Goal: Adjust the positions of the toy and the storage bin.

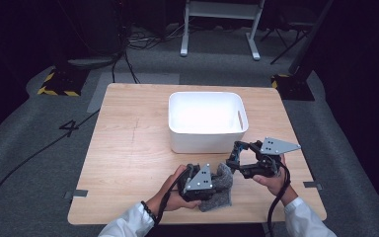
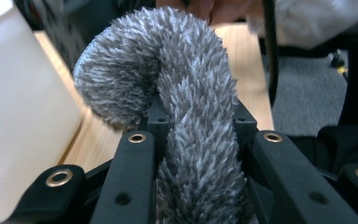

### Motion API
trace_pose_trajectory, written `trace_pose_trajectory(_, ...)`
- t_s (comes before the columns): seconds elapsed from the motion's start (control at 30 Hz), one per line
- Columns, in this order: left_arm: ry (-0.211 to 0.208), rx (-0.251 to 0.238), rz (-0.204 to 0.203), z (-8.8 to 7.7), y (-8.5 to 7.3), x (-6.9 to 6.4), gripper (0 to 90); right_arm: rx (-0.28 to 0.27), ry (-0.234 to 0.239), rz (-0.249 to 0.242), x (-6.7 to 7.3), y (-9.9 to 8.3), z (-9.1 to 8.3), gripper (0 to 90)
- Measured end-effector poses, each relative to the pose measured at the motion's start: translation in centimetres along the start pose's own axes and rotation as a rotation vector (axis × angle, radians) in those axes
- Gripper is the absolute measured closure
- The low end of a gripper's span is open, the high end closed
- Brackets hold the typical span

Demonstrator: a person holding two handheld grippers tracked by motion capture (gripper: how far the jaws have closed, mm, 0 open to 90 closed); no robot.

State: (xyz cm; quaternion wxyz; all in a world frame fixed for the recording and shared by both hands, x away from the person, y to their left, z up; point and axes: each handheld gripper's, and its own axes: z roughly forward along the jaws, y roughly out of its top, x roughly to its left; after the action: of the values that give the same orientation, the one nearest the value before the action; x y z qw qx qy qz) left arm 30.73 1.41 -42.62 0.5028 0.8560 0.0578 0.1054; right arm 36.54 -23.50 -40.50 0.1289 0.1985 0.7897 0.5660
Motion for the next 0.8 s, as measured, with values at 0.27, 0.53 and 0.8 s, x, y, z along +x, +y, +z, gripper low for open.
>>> trace_pose_trajectory(0.27, -0.003, 0.198, 0.007, 3.7, -2.1, 0.1, 70.7, 0.016, -0.015, -0.022, 0.7, 0.1, 0.3, 25.6)
trace_pose_trajectory(0.53, 0.027, 0.269, -0.034, 3.9, -3.8, 1.9, 70.7, 0.0, -0.036, -0.034, 0.6, 0.2, -0.2, 25.8)
trace_pose_trajectory(0.8, 0.112, 0.284, -0.14, 2.8, -5.3, 4.7, 70.1, -0.027, -0.037, -0.028, 0.3, 0.5, -0.9, 25.9)
